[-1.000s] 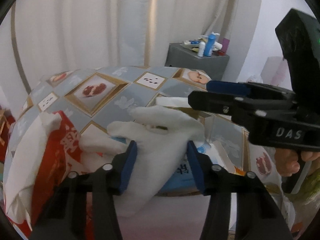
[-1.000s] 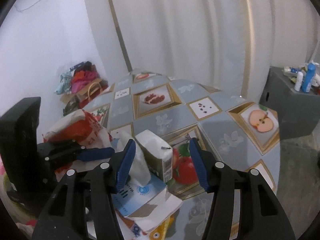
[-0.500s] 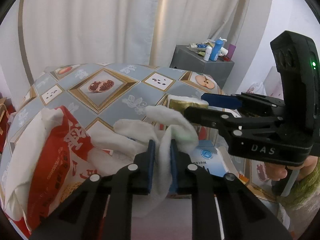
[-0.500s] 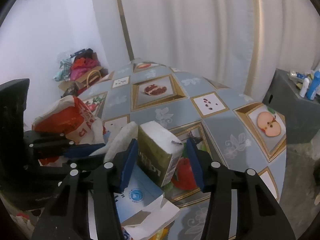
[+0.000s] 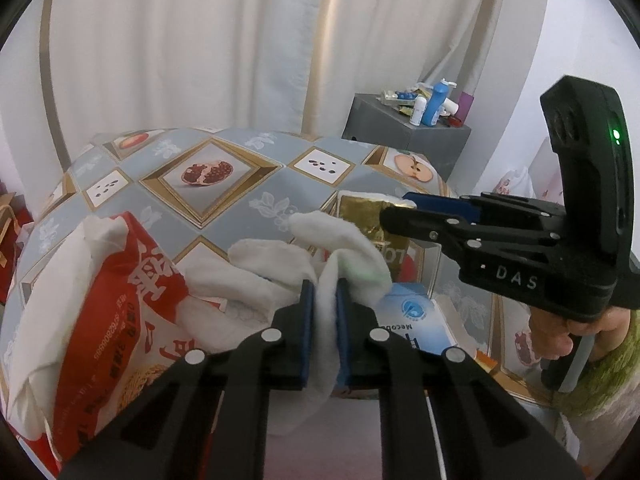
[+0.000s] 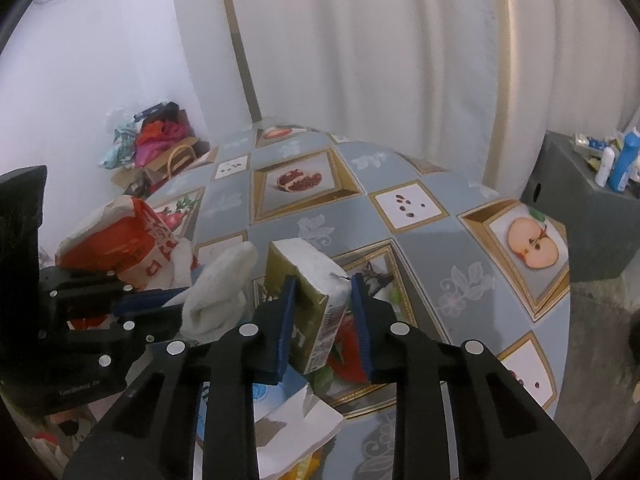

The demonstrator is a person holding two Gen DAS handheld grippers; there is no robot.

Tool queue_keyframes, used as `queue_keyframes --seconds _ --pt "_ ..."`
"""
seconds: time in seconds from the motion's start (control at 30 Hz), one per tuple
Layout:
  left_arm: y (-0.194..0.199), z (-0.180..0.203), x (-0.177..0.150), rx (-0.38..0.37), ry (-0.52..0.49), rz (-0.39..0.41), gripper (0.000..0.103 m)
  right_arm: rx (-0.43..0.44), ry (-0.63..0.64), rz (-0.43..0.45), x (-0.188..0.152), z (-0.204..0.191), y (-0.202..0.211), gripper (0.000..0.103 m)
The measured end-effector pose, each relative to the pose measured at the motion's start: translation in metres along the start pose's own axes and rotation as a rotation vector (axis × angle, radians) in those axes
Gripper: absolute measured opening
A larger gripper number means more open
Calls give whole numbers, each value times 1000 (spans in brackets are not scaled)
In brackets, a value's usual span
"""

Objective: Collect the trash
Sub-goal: 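Grasp the white tissue with the left tool while the right tool grasps the small carton, then lift the tissue and carton and carry both over the blue wastebasket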

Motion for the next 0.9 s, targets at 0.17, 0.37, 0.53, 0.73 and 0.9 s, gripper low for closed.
queue_keyframes --seconds 0.17,0.37,0.53,0.73,0.9 --pt "4 0 3 0 6 19 9 -18 9 19 3 0 5 22" --pt "13 2 11 -2 5 60 9 -35 2 61 14 1 18 21" --pt "27 6 20 -13 14 108 9 -70 6 108 27 3 39 21" --pt "54 16 31 -45 25 177 9 -114 -3 172 38 4 77 21" --pt "85 33 38 -87 31 224 9 -161 -17 223 38 2 123 21"
Point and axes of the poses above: each gripper's, at about its wrist camera, not at the fingertips, and y roughly against the way its jaws point, z to its right, x to its top, the point moved 10 cm from there along -y, roughly the way its jaws point, and after that the axes turned 9 degrees about z, right-handed, at the moved point
